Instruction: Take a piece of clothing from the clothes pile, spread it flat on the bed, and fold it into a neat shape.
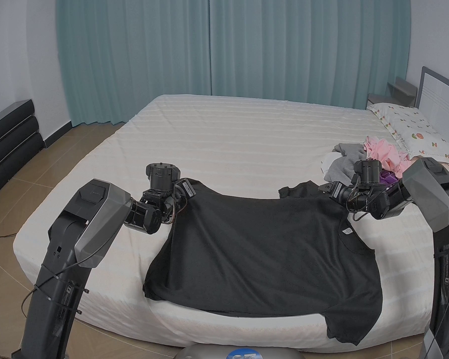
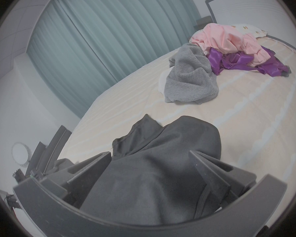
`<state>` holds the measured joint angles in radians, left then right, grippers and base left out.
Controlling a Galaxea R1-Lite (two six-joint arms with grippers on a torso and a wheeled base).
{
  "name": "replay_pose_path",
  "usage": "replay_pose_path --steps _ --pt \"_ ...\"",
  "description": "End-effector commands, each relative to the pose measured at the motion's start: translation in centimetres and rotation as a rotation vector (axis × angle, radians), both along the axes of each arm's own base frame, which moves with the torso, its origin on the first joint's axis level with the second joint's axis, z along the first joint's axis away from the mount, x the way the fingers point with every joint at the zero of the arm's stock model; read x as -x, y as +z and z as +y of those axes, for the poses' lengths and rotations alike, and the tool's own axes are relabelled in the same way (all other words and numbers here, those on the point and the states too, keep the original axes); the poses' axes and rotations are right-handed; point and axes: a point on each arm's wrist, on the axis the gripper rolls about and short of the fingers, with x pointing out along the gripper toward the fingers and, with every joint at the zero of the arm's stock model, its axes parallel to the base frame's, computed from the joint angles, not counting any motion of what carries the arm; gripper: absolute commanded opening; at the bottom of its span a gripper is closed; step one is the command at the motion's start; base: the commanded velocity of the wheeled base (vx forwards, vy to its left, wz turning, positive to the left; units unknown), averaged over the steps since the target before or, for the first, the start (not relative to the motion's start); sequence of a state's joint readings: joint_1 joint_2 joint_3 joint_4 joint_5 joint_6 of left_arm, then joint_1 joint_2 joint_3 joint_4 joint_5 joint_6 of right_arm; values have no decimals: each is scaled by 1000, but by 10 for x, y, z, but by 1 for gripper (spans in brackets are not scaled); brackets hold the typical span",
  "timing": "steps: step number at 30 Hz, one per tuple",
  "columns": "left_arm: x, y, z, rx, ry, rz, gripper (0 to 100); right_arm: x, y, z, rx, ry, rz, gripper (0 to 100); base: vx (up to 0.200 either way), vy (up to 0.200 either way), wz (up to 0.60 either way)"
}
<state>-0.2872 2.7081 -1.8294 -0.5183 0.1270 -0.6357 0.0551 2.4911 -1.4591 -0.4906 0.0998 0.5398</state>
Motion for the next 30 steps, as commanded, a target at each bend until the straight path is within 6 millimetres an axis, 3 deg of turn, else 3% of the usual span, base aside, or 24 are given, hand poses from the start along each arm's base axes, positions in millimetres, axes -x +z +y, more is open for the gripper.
replay_pose_path --steps 1,8,16,30 --pt "0 2 0 2 3 -3 0 -12 -16 -7 -9 -32 11 100 0 0 0" --pt "-1 3 6 -3 26 -6 0 -12 2 -26 -14 -70 -25 100 0 0 0" --pt "1 7 17 -12 44 2 0 -10 -1 -48 -23 -120 -12 100 0 0 0" --pt "5 3 40 -42 104 39 0 -10 -13 -32 -57 -99 17 100 0 0 0"
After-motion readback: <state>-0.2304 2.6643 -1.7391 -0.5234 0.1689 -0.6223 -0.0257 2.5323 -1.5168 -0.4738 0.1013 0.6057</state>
